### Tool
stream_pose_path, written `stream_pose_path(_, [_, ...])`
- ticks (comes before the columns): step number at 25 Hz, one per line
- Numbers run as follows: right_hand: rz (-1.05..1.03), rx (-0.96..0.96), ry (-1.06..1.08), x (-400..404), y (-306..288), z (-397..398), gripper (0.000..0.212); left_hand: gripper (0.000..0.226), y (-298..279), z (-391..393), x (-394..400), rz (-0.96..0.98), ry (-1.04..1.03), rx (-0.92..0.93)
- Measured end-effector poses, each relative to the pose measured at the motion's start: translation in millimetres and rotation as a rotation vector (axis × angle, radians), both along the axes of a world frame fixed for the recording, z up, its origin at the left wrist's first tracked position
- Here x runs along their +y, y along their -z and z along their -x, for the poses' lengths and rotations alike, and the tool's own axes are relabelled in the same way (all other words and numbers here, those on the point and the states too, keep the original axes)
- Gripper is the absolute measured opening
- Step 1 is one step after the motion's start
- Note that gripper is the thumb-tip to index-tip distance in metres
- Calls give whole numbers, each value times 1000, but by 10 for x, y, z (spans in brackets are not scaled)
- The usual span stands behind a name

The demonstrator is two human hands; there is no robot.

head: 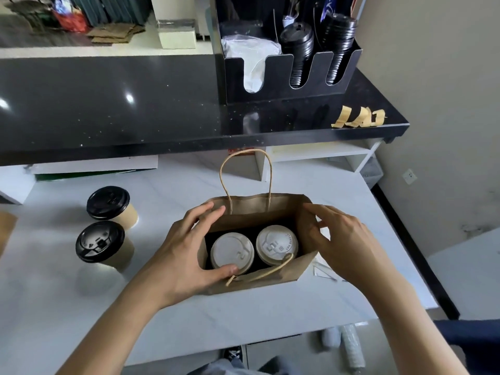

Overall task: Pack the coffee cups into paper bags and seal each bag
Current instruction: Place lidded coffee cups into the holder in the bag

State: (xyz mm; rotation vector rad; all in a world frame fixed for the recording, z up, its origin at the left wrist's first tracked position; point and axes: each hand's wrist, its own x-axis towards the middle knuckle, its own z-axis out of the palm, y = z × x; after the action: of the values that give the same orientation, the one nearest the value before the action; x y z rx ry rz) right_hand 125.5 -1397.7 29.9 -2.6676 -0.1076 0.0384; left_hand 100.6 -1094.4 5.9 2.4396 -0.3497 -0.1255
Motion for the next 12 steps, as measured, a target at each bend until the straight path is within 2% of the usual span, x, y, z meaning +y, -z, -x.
stream_pose_path(7, [33,13,-49,-148,-13,-370,40,99,14,-344,-160,72,-57,10])
stream_pose_path(12, [51,35,-129,-276,-58,-543,38,94,14,-452,-259,34,-117,16])
